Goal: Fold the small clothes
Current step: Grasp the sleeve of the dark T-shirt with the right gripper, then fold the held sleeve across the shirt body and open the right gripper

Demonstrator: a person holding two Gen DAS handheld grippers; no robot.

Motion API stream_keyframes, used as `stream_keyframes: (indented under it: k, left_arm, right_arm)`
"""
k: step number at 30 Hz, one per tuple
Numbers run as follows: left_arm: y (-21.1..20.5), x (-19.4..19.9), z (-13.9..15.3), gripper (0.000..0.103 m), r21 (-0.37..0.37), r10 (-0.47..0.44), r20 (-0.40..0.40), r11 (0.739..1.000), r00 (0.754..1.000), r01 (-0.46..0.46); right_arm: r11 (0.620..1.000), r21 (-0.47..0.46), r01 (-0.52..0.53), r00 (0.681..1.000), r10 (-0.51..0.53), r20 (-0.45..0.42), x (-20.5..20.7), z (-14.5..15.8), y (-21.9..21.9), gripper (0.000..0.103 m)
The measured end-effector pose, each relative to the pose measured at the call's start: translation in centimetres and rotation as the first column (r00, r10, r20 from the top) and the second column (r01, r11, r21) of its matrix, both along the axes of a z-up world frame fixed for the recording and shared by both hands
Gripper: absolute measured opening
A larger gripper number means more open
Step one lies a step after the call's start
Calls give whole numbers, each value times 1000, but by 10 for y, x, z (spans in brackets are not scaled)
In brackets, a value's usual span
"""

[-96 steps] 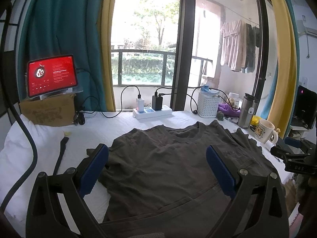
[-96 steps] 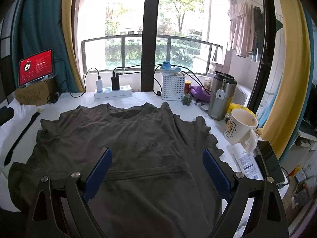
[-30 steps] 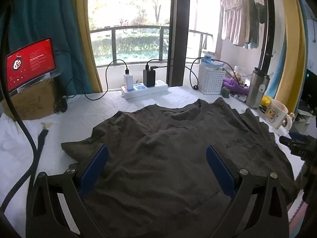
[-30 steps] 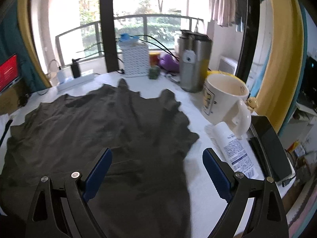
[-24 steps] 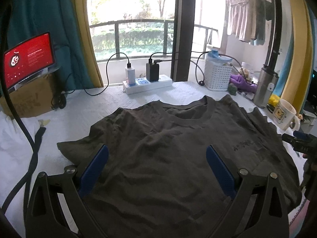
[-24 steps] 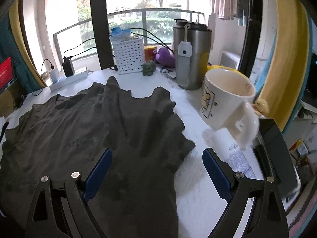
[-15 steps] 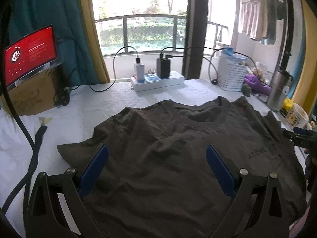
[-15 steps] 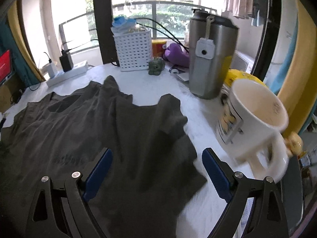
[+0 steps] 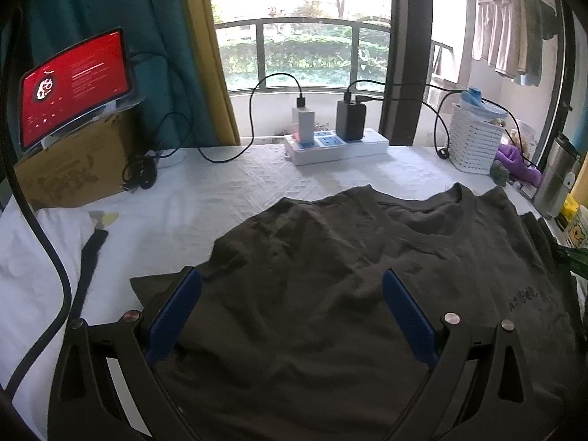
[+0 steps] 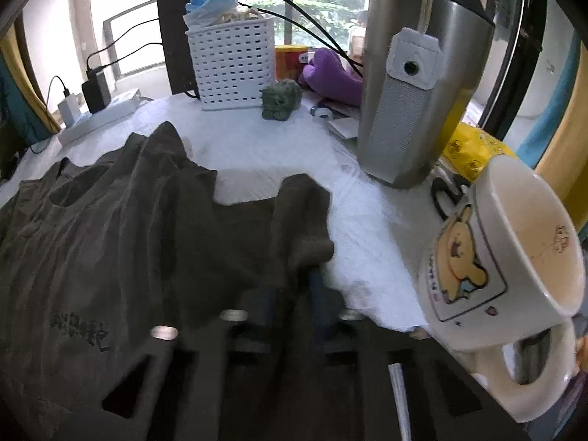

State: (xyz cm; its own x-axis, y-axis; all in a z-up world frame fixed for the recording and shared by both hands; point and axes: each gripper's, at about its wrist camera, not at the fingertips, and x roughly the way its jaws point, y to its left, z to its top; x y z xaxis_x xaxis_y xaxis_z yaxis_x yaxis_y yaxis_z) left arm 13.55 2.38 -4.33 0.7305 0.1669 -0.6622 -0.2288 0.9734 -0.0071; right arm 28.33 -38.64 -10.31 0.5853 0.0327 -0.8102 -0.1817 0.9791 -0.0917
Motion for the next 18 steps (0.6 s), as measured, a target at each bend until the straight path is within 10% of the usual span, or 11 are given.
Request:
stream_keyframes:
  k: [18]
  left_arm:
    - [30, -39, 9, 98, -37, -3, 73, 999, 997, 5]
  right_arm:
    - [994, -110, 20, 983, 0, 183, -49, 59, 48, 9]
